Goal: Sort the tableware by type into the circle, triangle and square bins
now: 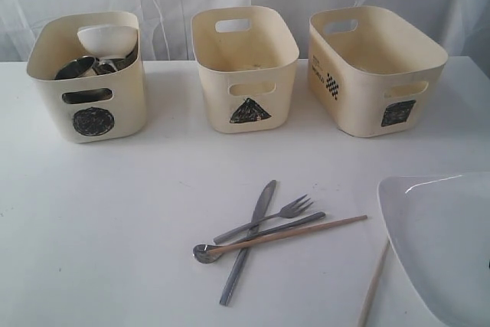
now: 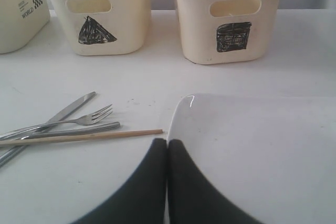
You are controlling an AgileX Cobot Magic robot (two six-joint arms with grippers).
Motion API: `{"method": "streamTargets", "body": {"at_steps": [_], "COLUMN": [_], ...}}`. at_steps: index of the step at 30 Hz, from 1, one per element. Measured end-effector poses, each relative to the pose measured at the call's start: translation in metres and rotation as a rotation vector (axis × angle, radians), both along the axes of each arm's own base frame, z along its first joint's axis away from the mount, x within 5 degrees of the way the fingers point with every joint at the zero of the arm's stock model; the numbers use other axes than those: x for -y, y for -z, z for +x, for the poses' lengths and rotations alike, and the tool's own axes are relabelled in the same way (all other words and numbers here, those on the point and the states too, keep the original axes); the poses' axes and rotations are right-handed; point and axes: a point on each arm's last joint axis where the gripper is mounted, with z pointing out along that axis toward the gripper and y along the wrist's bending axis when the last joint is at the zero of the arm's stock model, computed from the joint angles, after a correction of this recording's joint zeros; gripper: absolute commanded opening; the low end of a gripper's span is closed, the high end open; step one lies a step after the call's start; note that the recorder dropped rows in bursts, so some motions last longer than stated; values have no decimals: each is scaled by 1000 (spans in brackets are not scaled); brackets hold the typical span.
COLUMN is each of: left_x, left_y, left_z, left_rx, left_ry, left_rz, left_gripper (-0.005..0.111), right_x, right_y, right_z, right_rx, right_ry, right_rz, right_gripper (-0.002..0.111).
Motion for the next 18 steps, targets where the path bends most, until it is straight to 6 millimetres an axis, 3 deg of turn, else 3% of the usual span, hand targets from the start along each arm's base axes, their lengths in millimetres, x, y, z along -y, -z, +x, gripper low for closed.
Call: {"method": "streamTargets", "body": {"at_steps": [7,12,18], "left_x": [1,0,0], "left_y": [68,84,85], "left_z": [11,6,5], "left_rx": [-102,-247,-263], "left_ry": [-28,-63,-54], "left_rz": [-183,-224,-199], "left_gripper": [0,0,0], "right_x": [0,0,0], "right_y": [0,0,0], "right_z": [0,0,0], "right_rx": [0,0,0], "right_ry": [0,0,0], "right_rz": [0,0,0], "right_gripper": [0,0,0]}}
